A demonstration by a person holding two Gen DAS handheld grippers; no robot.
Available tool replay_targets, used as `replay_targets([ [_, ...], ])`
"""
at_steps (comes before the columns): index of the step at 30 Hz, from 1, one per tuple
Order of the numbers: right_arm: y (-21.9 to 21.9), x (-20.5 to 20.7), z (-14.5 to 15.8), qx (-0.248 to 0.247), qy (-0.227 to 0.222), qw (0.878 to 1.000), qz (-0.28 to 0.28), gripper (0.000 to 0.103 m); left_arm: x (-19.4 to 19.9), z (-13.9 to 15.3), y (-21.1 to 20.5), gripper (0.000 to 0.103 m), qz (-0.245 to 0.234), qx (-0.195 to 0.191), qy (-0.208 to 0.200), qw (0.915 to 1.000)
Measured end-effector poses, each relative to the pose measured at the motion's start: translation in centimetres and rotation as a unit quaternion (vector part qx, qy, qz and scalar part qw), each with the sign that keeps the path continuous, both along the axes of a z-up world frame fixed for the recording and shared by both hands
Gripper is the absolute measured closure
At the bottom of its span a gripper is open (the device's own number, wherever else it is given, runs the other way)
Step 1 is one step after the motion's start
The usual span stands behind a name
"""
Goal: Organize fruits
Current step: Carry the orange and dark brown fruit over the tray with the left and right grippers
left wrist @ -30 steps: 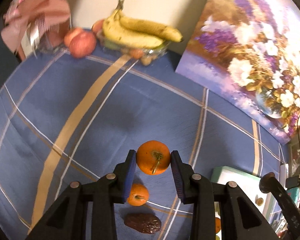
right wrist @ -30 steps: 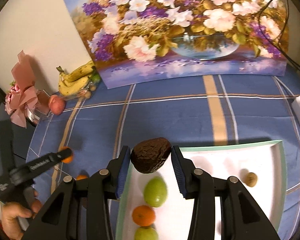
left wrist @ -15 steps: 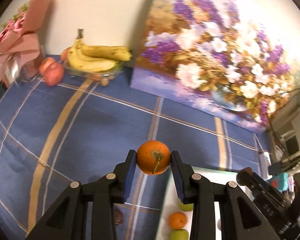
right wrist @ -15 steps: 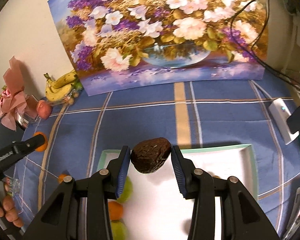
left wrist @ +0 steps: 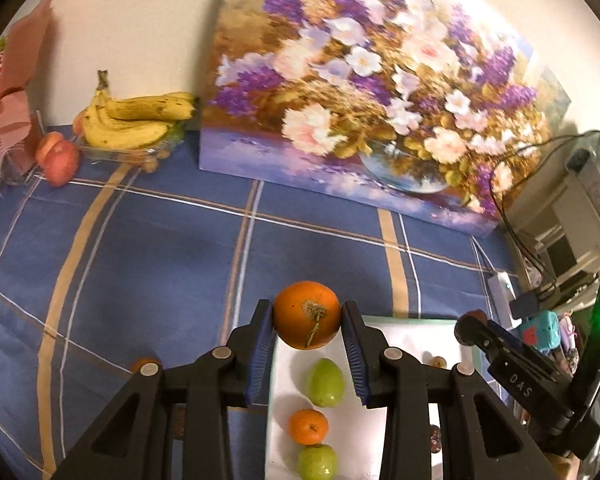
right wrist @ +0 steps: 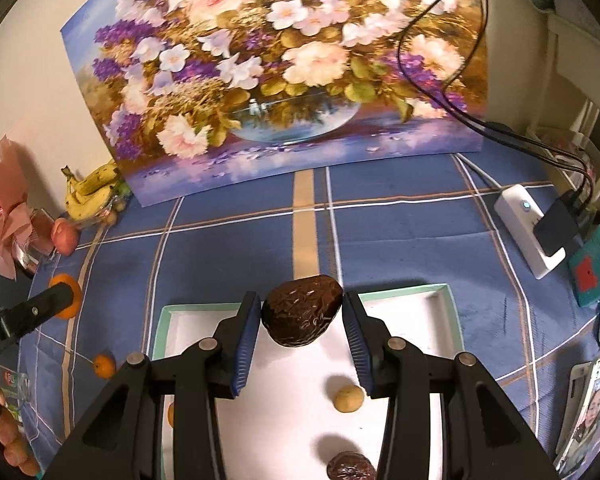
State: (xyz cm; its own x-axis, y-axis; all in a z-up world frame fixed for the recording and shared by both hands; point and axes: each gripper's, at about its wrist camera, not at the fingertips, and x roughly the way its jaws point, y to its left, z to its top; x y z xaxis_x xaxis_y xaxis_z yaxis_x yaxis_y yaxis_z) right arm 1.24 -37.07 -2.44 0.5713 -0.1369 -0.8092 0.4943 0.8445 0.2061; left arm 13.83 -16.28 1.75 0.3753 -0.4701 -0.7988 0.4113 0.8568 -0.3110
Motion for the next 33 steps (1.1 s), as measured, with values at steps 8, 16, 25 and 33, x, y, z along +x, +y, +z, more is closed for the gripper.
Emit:
replay_targets([
  [8, -0.4, -0.3, -0.2, -0.001, 0.004, 1.0, -0.004, 0.059, -1.0, -1.1, -2.4, 0.066, -0.033, 0.012, 0.005, 0.9994],
  [16, -0.8, -0.5, -0.5, 0.0, 0.011, 1.0, -0.012, 0.059, -1.1, -2.2, -3.4, 0.066, -0.046, 0.016, 0.009, 0.9988],
  [25, -1.0, -0.3, -1.4, 0.004, 0.023, 1.0, -0.014, 0.059, -0.8, -4.3, -4.4, 0.066, -0.052, 0.025, 0.021, 0.9981],
  [33, -0.7, 0.6, -3.6, 0.015, 0.051, 0.999, -0.002, 0.059, -0.4, -7.2, -5.4, 0.066, -0.056, 0.046, 0.042, 0.9965],
])
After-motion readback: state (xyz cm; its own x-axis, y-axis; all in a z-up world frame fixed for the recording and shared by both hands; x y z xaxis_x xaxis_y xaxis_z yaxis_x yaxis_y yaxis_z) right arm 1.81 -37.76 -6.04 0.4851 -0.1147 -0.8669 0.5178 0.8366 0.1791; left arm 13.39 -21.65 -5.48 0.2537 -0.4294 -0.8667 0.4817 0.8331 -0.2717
